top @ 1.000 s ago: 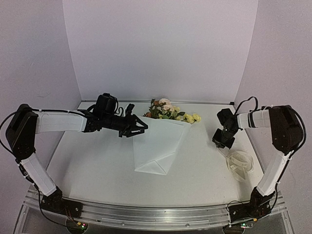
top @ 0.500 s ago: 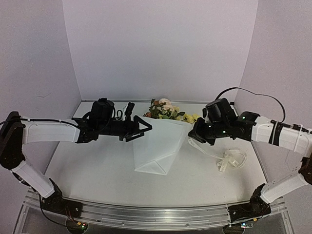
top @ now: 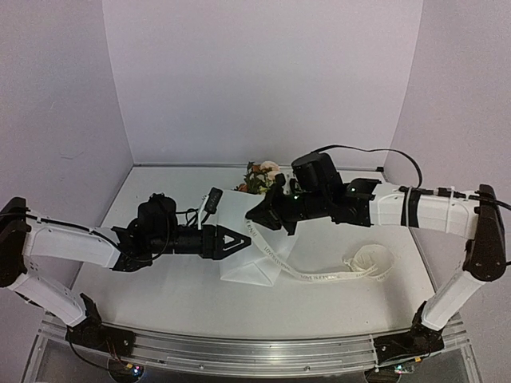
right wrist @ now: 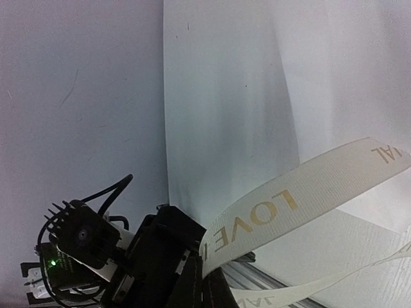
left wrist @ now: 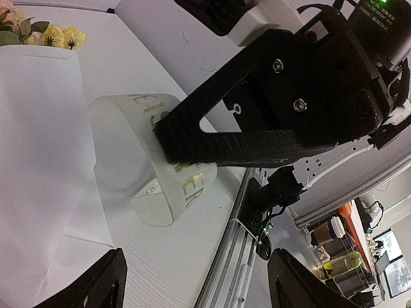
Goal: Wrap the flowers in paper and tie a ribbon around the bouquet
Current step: Pass from the right arm to the left, then straighten the ribbon at the center of the board.
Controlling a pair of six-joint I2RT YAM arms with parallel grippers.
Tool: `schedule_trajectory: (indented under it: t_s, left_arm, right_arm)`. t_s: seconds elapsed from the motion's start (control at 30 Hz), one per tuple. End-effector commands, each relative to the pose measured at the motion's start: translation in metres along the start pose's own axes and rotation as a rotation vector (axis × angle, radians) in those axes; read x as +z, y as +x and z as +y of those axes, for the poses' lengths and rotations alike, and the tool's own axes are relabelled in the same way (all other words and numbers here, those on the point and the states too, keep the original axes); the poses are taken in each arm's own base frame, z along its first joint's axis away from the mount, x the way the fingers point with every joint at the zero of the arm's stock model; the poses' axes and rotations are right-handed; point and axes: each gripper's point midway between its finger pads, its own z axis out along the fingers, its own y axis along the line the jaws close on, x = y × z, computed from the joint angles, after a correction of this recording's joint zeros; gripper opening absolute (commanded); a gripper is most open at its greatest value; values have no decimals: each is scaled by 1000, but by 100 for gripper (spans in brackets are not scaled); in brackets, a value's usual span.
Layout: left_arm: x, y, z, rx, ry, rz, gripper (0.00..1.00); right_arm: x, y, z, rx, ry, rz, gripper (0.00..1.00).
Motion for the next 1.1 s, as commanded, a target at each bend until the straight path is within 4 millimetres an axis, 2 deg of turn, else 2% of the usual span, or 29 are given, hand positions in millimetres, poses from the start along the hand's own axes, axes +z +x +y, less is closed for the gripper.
schedule_trajectory:
  t_s: [0.0,0.07,0.27,0.33,0.4,0.47,0.57,0.6,0.67,0.73,0.8,0.93,1.07]
  left_arm:
    - [-5,-26,-24,131,82,-127,77]
    - [-7,-28,-26,142,91,-145,76]
    - [-4,-35,-7,139,-8,-182,70]
    - [-5,-40,-6,143,-19,-206,65]
    - [-6,-45,-7,147,-26,-224,52]
    - [-5,-46,-5,138,-35,-231,32]
    - [-8,-47,7,93,-88,-251,6]
    - [-12,-48,13,69,-120,-268,1]
    - [-23,-50,23,30,-183,-309,0]
    - [-38,-54,34,-15,-264,-359,0]
    - [-50,-54,44,-43,-343,-374,0]
    - [-76,-51,59,-106,-475,-400,0]
    - [-98,-40,68,-152,-538,-409,0]
  right_arm:
    - [6,10,51,27,-140,54,0]
    - [12,12,53,38,-147,70,0]
    - [21,22,61,57,-160,104,0]
    - [22,25,61,55,-159,110,0]
    - [22,27,58,47,-154,111,1]
    - [17,24,56,31,-150,82,11]
    - [3,16,50,-30,-118,13,46]
    - [-3,14,45,-52,-84,-4,56]
    - [-17,6,33,-119,-15,-64,68]
    - [-36,-5,12,-156,81,-132,75]
    - [-62,-19,-20,-180,196,-221,80]
    - [-113,-44,-99,-241,485,-376,85]
    - [-142,-52,-169,-242,710,-384,84]
